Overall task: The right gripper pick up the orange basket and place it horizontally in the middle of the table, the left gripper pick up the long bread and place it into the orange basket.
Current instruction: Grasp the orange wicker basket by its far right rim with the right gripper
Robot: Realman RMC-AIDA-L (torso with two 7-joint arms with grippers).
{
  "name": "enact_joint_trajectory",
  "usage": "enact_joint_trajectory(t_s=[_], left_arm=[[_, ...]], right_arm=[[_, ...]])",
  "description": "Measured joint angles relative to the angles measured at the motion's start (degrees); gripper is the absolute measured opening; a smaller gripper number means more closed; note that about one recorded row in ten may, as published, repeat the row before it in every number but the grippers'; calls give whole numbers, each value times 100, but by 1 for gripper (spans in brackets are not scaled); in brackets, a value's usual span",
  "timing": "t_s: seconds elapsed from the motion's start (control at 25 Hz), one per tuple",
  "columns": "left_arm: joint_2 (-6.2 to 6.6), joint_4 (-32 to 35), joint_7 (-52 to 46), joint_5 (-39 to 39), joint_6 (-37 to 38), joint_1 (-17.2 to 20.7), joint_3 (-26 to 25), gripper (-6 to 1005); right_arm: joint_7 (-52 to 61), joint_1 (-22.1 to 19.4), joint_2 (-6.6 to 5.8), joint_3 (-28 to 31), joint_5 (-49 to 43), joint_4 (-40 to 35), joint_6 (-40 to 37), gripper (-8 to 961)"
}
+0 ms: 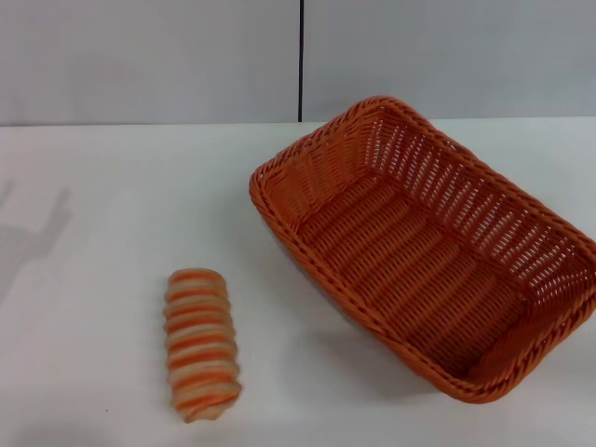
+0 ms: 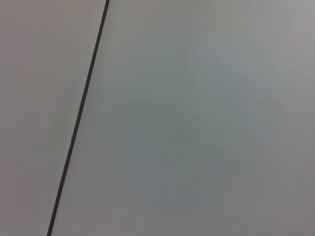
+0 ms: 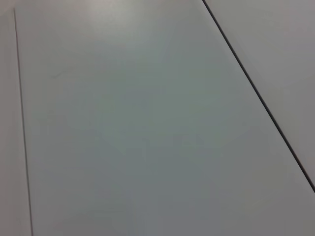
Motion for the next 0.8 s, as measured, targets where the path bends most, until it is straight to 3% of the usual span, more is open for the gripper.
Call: enact_joint_trajectory(t_s=[0.48,0.8], left_arm=[[10,17,2,-3,-10,35,-27,809],[9,6,2,-11,-117,-35,-34,809]], right_arm=[[376,-99,-31,5,-49,-189,105,760],[2295,-537,1,79,-985,-2299,968,759]])
